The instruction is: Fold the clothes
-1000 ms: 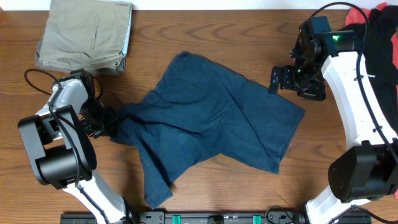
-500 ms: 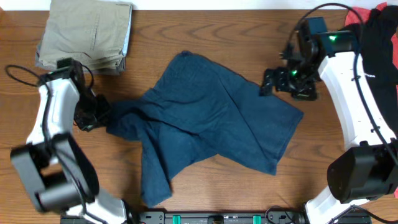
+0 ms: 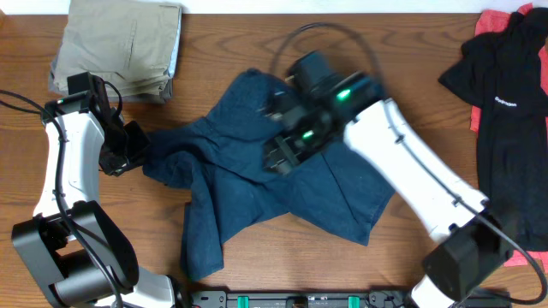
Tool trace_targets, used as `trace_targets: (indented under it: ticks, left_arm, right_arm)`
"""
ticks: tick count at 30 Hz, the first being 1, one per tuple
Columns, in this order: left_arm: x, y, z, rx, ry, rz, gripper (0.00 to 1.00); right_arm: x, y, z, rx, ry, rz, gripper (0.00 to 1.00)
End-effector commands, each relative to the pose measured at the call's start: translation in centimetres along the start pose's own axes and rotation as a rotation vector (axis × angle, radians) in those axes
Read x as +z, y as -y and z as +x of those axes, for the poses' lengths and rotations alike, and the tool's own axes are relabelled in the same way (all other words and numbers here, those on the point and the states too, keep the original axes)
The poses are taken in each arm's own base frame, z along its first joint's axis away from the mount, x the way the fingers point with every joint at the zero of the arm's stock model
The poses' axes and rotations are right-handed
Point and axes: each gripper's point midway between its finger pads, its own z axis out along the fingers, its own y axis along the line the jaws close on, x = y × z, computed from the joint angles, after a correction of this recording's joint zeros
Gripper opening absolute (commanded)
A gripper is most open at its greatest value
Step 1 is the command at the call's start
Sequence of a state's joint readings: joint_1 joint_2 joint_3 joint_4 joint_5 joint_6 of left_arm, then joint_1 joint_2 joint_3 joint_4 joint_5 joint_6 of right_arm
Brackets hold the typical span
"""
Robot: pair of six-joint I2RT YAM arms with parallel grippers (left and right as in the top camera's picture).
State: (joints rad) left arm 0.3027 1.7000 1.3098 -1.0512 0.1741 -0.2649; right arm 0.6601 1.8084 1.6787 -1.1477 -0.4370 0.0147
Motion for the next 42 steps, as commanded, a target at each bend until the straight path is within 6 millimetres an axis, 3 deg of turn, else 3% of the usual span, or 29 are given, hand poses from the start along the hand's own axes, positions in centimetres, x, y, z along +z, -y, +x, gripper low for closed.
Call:
trace_targets:
  ticks: [1, 4, 9, 16, 22, 30, 32, 36, 39, 42]
  left_arm:
    - [0.0, -0.2, 0.0, -0.007, -0.008, -0.006, 0.06]
    - [0.0, -0.2, 0.1, -0.007, -0.011, -0.006, 0.06]
    - [0.0, -0.2, 0.2, -0.007, -0.013, -0.007, 0.06]
    - [0.0, -0.2, 0.2, -0.008, -0.016, -0.008, 0.06]
    - [0.0, -0.3, 0.4, -0.008, -0.024, -0.011, 0.06]
    - [0.0, -0.3, 0.4, -0.008, -0.024, -0.011, 0.06]
    - [0.0, -0.3, 0.4, -0.008, -0.023, -0.011, 0.06]
    - [0.0, -0.3, 0.4, -0.008, -0.023, -0.01, 0.06]
    - [0.0, -0.3, 0.4, -0.009, -0.023, -0.01, 0.06]
    - [0.0, -0.3, 0.4, -0.009, -0.023, -0.01, 0.06]
  right_arm:
    - [2.5, -2.7, 0.6, 0.013, -0.014, 0.024, 0.88]
    - [5.6, -5.6, 1.1, 0.018, -0.001, 0.005, 0.93]
    - [10.1, -8.6, 2.6, 0.049, -0.003, -0.04, 0.94]
    - [14.1, -12.9, 4.7, -0.053, -0.032, -0.083, 0.94]
    - [16.6, -11.7, 5.7, -0.008, -0.045, 0.041, 0.92]
    - [20.1, -9.3, 6.2, 0.024, -0.092, 0.073, 0.91]
    - [20.2, -9.2, 6.3, 0.032, -0.101, 0.064, 0.84]
    - [20.2, -9.2, 6.2, 0.036, -0.101, 0.057, 0.53]
    - [20.1, -9.2, 6.1, 0.057, -0.098, 0.057, 0.45]
    - [19.8, -9.3, 5.9, 0.056, -0.096, 0.052, 0.29]
